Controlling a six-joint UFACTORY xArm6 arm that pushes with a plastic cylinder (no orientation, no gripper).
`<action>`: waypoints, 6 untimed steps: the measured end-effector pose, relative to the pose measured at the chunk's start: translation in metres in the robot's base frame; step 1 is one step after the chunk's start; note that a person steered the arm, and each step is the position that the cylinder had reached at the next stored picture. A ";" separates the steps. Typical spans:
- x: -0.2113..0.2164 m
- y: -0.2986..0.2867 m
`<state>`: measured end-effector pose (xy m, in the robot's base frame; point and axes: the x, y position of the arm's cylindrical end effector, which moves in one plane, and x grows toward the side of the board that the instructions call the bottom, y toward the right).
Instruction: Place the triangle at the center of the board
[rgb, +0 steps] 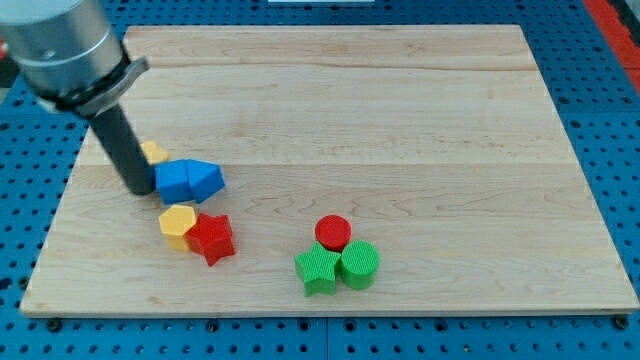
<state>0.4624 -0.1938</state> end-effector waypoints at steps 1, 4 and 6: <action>-0.006 -0.021; 0.019 0.048; -0.025 0.188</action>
